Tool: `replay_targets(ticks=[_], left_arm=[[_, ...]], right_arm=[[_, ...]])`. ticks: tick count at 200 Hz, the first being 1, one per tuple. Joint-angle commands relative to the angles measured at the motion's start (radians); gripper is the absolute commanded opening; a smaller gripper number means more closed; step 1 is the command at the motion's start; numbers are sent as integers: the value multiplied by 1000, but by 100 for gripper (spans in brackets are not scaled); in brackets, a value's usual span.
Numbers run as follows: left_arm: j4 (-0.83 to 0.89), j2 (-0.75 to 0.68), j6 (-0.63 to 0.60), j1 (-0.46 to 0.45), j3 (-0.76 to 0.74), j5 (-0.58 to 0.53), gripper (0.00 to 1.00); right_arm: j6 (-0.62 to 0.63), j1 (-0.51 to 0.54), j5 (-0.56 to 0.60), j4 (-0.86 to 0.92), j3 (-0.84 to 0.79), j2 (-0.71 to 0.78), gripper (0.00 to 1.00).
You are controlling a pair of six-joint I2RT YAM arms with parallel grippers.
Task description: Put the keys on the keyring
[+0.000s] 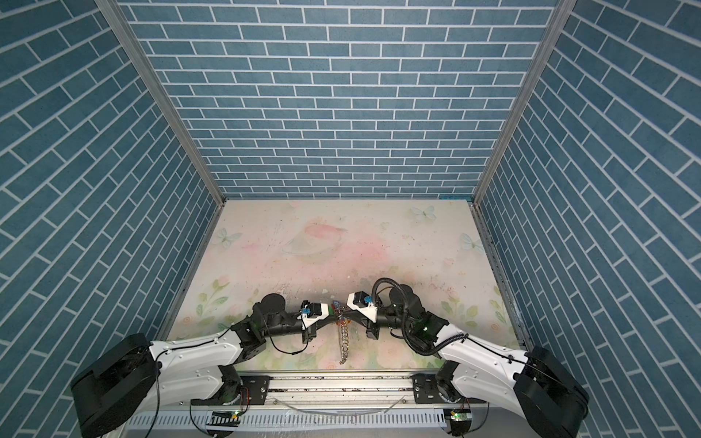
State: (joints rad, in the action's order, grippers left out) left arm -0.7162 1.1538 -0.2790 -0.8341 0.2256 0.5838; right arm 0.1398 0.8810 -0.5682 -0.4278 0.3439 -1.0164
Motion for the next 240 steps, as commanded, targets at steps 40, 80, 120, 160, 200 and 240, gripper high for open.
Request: replay_targets(ticks=[40, 80, 120, 160, 200, 240], left_arm=[[-61, -3, 11, -3, 15, 71, 0], [-82, -11, 23, -3, 9, 80, 0], [-104, -1, 38, -3, 11, 100, 0], [-119, -1, 45, -3, 8, 100, 0], [-123, 0, 47, -3, 6, 105, 0], [-122, -1, 44, -3, 5, 129, 0]], right_arm=[[53, 13, 3, -39, 3, -39, 0], [60, 18, 15, -41, 4, -60, 0], [58, 27, 7, -52, 15, -80, 0], [60, 35, 5, -62, 19, -103, 0], [64, 38, 14, -61, 23, -113, 0], [70, 37, 40, -24, 24, -100, 0]])
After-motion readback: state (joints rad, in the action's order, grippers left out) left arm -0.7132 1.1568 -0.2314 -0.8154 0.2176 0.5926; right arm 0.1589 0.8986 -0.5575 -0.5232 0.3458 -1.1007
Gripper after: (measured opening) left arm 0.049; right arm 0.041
